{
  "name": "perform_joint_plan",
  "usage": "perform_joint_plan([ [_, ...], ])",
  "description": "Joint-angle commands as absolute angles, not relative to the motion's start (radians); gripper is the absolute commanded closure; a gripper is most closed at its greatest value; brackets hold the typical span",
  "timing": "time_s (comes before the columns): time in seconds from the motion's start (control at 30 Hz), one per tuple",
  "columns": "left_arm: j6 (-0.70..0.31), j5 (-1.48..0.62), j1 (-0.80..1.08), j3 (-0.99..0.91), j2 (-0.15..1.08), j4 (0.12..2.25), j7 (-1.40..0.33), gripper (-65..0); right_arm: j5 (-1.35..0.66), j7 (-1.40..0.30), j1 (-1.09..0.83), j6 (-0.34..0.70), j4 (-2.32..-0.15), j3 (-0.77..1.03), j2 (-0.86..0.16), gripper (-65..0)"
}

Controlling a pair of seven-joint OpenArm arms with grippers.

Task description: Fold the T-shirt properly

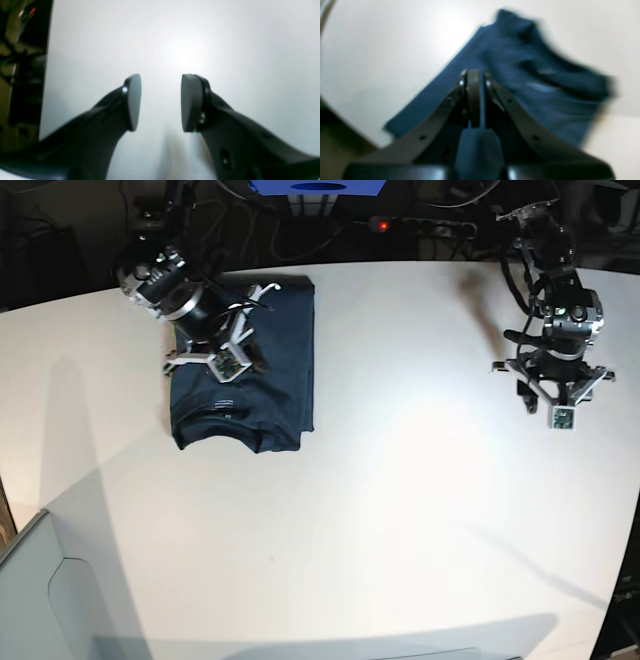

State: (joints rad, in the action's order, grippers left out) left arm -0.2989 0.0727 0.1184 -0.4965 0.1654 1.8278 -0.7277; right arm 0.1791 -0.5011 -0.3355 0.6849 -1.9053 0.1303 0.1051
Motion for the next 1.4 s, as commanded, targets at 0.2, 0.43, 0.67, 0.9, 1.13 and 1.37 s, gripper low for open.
perform_joint_plan([
  [0.2, -0.298, 0.07, 0.173, -0.549, 0.168, 1.847, -0.704, -25.2, 0.163, -0.386, -0.369, 0.698, -1.712, 0.077, 0.099, -0.2],
  [0.43, -0.298, 0.004, 0.219, -0.608, 0.147, 1.85, -0.708, -25.2, 0.159, -0.36, -0.371, 0.698, -1.759, 0.084, 0.071, -0.2],
  [0.67, -0.298, -0.087, 0.291, -0.671, 0.147, 1.85, -0.708, -25.2, 0.165, -0.378, -0.185, 0.698, -1.802, 0.085, 0.07, -0.4],
  [0.9, -0.298, -0.085, 0.348, -0.72, 0.119, 1.85, -0.707, -25.2, 0.159, -0.383, 0.042, 0.698, -1.508, 0.085, 0.036, -0.2],
  [1.13, -0.298, -0.085, 0.369, -0.78, 0.091, 1.85, -0.708, -25.2, 0.16, -0.28, 0.14, 0.698, -1.233, 0.081, 0.041, -0.2],
  [1.37, -0.298, -0.087, 0.394, -0.782, 0.091, 1.865, -0.707, -25.2, 0.157, -0.183, 0.171, 0.698, -1.15, 0.087, 0.041, -0.2],
])
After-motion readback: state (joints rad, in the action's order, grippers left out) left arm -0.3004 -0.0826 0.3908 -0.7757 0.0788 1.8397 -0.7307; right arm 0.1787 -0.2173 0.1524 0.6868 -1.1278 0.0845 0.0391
